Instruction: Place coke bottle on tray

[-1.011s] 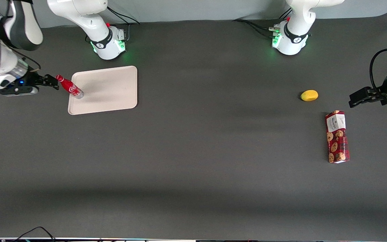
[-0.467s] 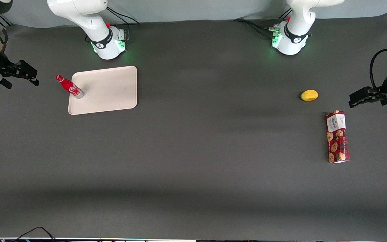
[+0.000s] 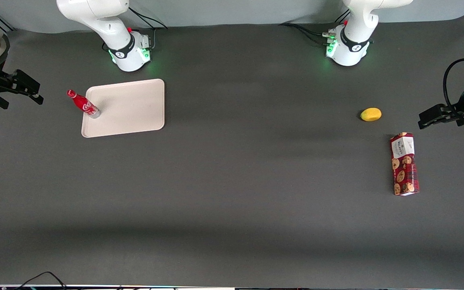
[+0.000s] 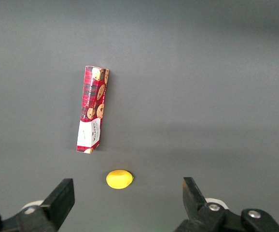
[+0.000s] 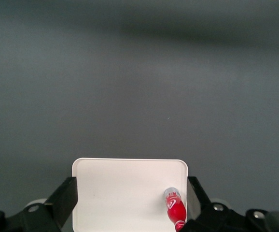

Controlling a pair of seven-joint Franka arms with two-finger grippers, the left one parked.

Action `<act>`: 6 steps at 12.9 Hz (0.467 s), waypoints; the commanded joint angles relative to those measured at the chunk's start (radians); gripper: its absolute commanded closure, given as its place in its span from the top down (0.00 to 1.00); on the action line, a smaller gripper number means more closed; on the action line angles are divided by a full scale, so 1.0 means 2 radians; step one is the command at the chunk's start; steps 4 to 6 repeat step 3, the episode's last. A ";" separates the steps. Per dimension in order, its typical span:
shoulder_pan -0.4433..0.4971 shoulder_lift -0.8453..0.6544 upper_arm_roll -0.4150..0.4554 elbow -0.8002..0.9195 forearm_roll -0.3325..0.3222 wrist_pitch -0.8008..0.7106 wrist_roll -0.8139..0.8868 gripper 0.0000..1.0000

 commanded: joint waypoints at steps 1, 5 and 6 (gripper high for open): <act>0.000 0.034 0.014 0.032 0.010 -0.015 0.036 1.00; 0.000 0.041 0.022 0.042 0.010 -0.016 0.042 1.00; 0.000 0.041 0.022 0.042 0.010 -0.016 0.042 1.00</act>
